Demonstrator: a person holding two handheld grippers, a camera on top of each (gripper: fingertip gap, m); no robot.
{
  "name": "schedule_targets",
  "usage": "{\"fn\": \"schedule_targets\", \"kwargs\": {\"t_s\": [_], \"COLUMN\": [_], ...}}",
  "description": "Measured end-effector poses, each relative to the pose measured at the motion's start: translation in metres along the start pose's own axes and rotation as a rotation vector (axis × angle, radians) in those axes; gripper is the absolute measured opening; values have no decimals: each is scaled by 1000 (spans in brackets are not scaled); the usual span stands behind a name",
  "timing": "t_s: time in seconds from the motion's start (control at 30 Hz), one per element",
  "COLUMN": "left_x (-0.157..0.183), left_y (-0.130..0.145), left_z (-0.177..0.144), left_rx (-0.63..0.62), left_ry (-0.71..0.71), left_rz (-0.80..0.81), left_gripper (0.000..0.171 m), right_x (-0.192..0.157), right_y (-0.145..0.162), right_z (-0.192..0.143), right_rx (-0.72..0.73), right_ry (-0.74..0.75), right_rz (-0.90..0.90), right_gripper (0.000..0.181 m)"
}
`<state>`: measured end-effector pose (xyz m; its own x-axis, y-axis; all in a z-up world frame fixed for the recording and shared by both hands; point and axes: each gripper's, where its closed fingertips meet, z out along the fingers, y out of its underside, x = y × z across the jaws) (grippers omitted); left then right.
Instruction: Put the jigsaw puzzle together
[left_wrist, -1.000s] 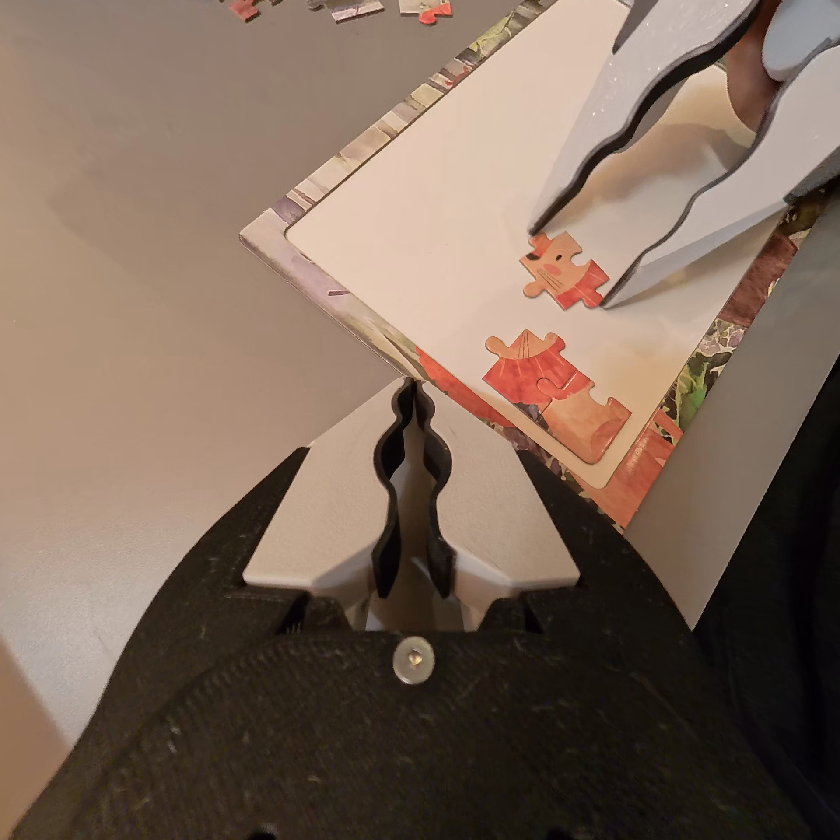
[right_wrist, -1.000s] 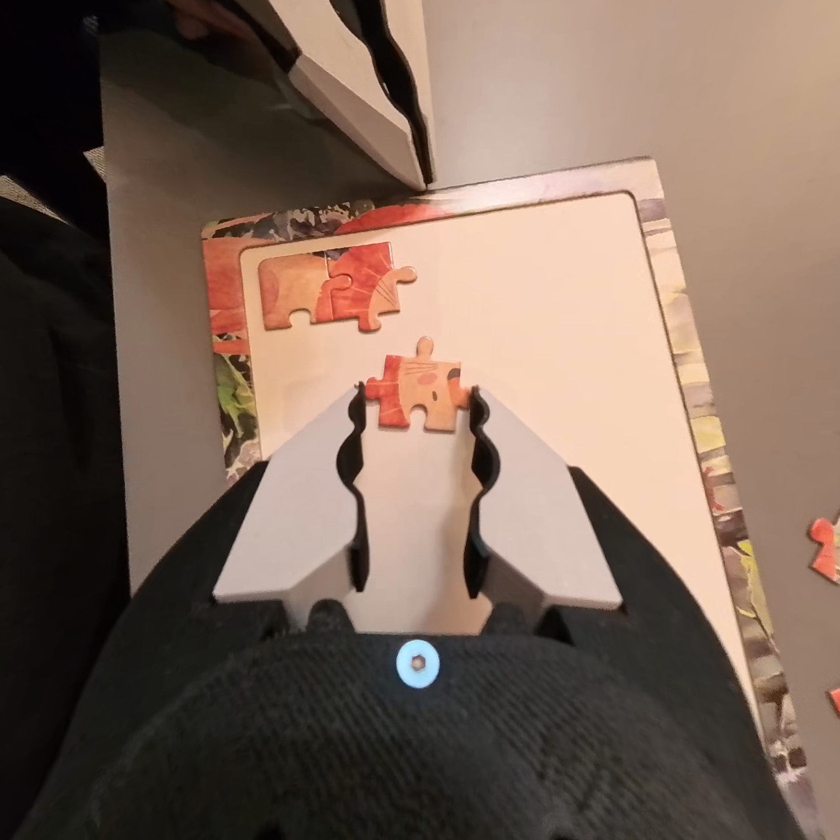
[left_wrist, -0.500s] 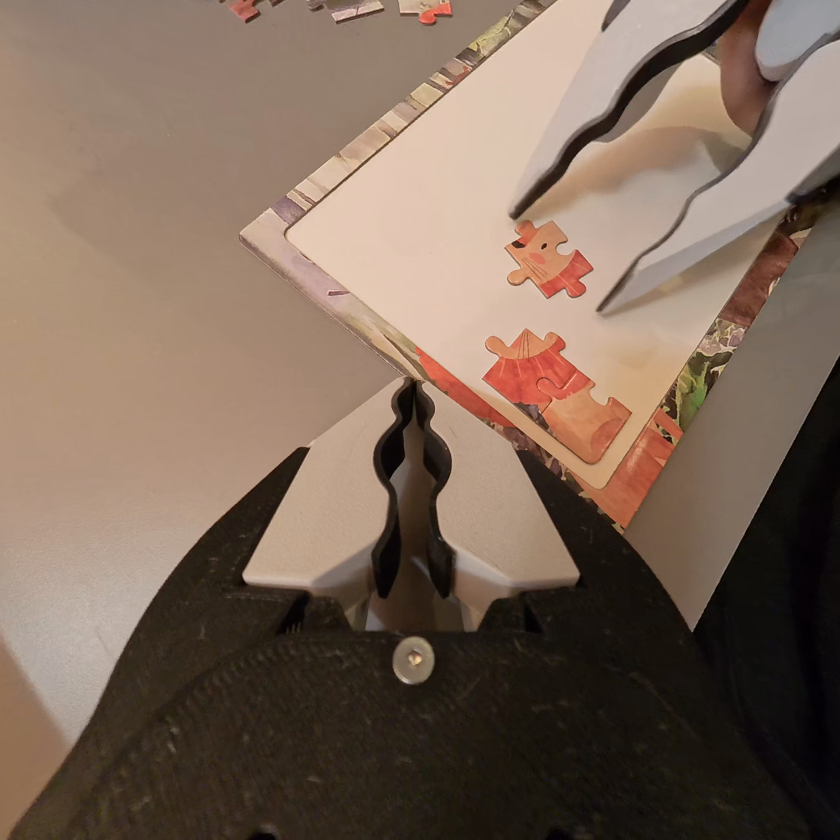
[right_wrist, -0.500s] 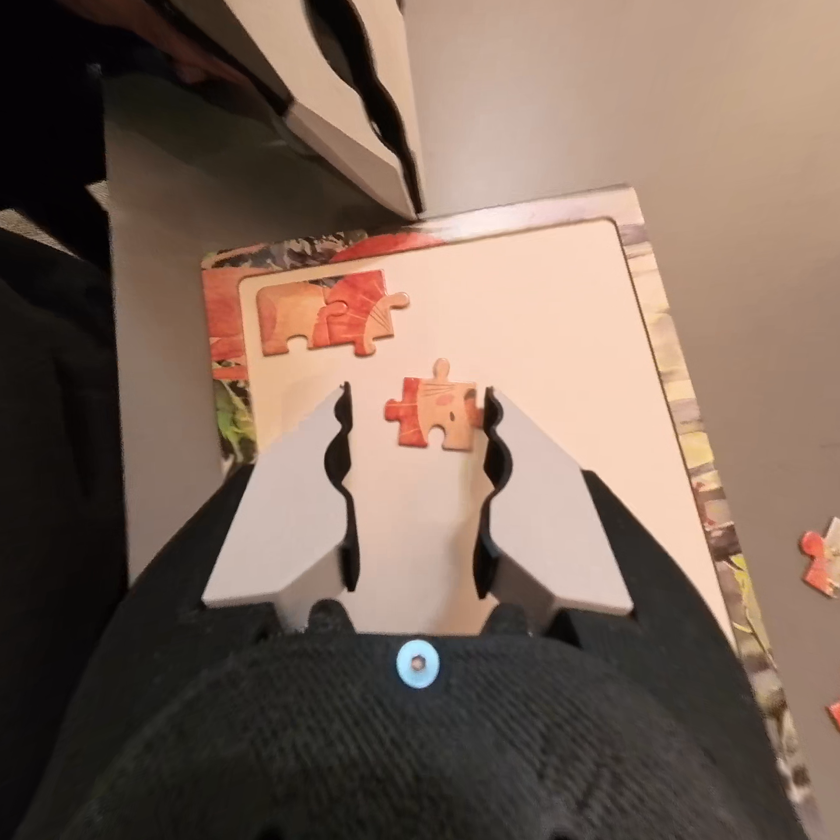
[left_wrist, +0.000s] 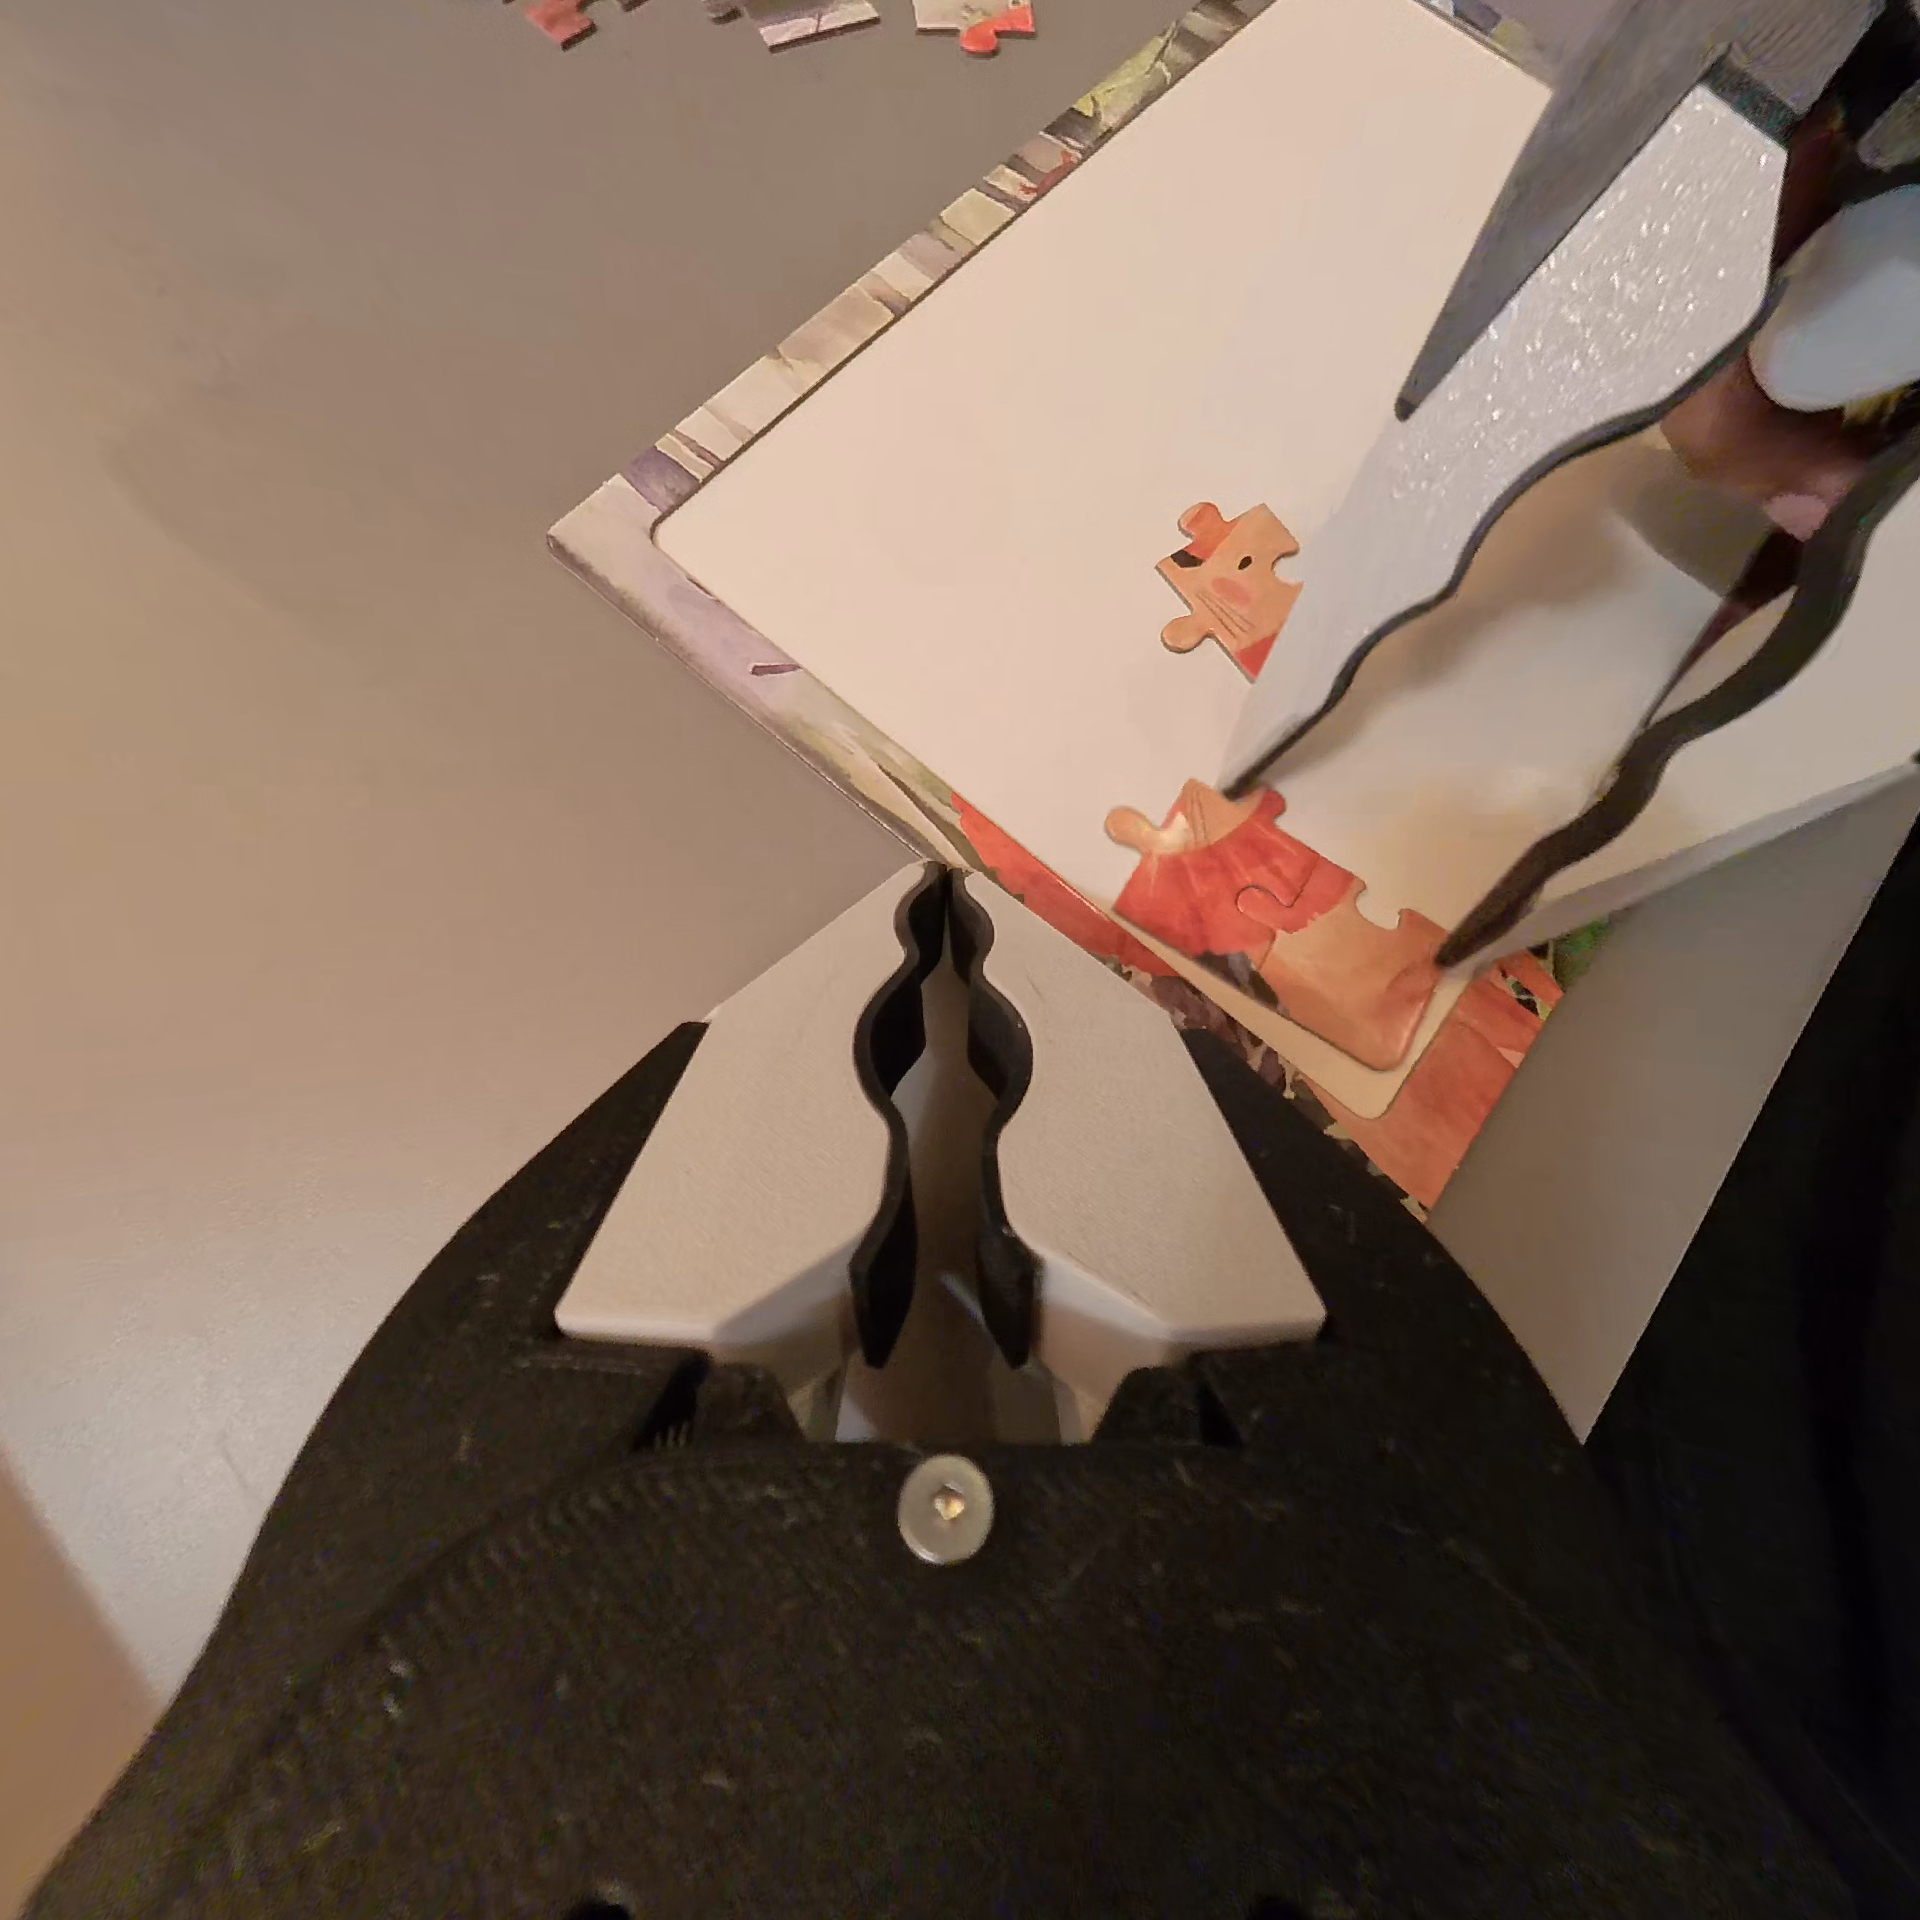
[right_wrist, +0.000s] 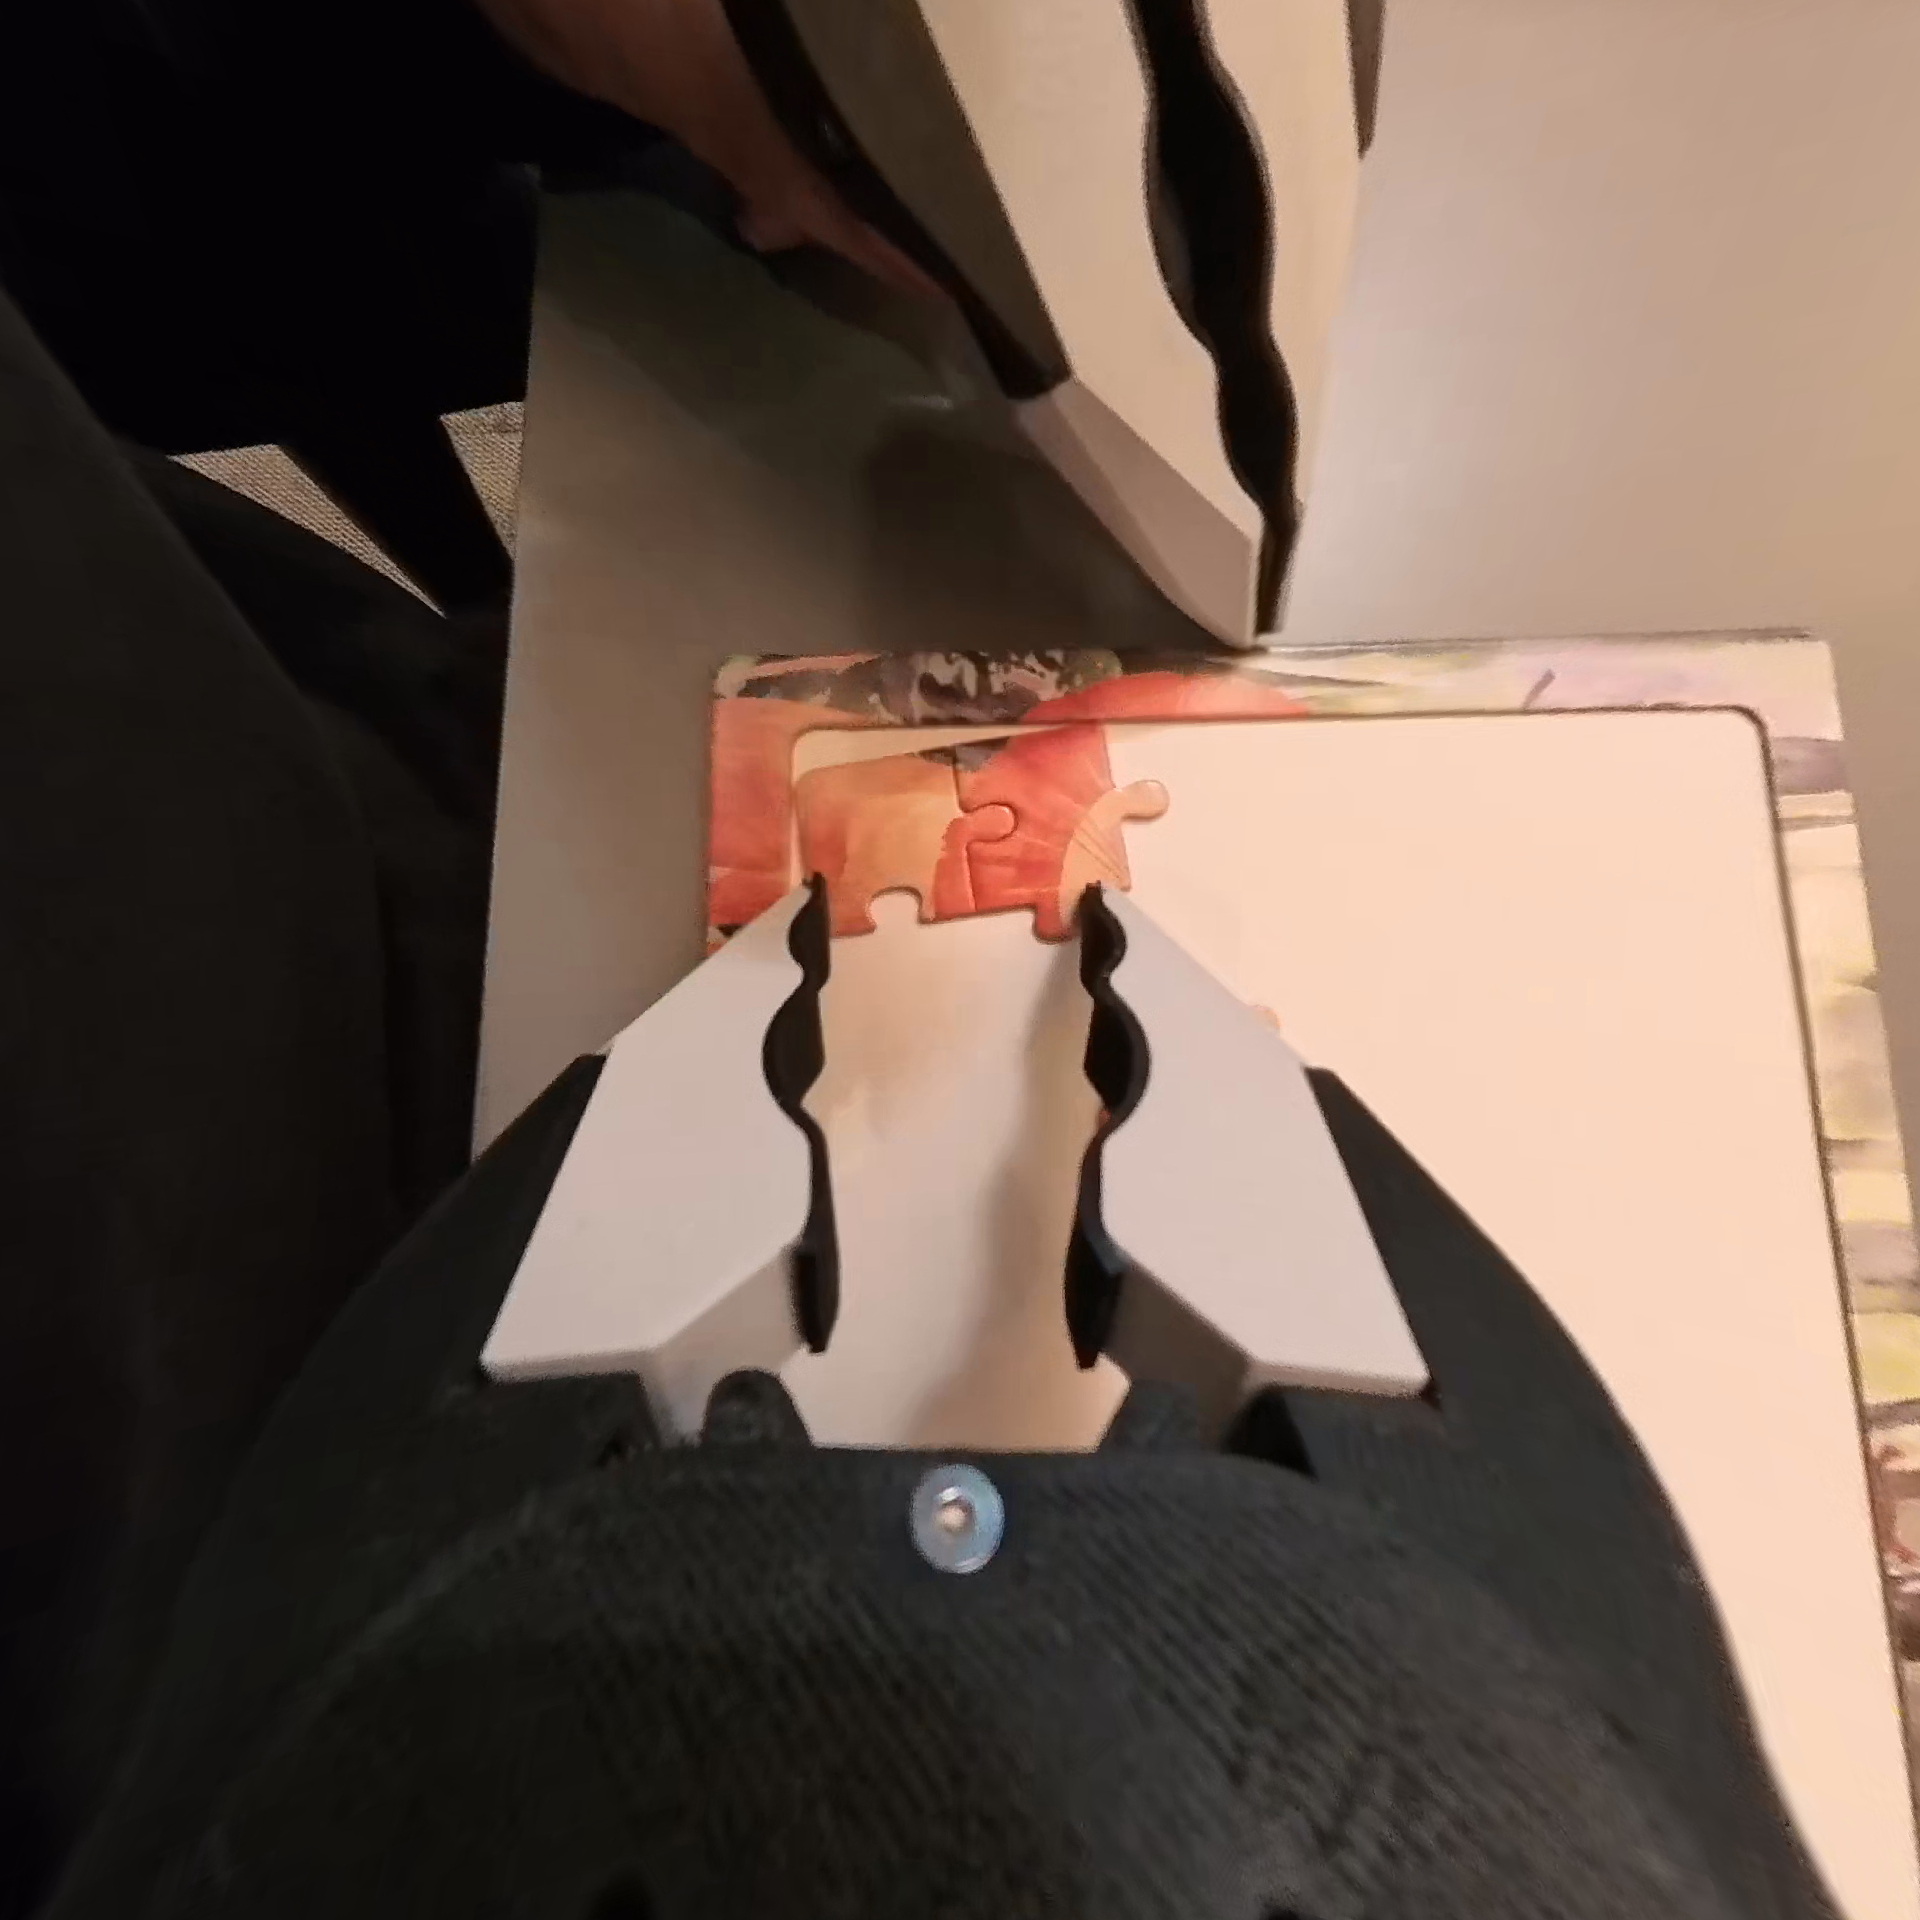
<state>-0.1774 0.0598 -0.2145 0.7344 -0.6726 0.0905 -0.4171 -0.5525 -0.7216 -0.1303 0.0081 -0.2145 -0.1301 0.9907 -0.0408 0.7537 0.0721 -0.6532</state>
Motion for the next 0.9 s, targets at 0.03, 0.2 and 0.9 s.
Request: {"fn": "schedule_targets", "kwargs": {"t_s": [0.03, 0.2, 0.9], "left_x": [0, 0, 0], "left_y": [0, 0, 1], "left_z": [0, 0, 1], "left_rx": [0, 0, -5], "left_ry": [0, 2, -11], "left_rz": [0, -3, 9], "left_gripper": [0, 0, 0], "right_x": [-1, -5, -41], "right_y": [-1, -5, -11], "right_z": [1, 2, -7], "right_rx": [-5, -10, 80], "right_ry": [10, 21, -271], "right_rz": [-9, 10, 249], "right_gripper": [47, 35, 35]}}
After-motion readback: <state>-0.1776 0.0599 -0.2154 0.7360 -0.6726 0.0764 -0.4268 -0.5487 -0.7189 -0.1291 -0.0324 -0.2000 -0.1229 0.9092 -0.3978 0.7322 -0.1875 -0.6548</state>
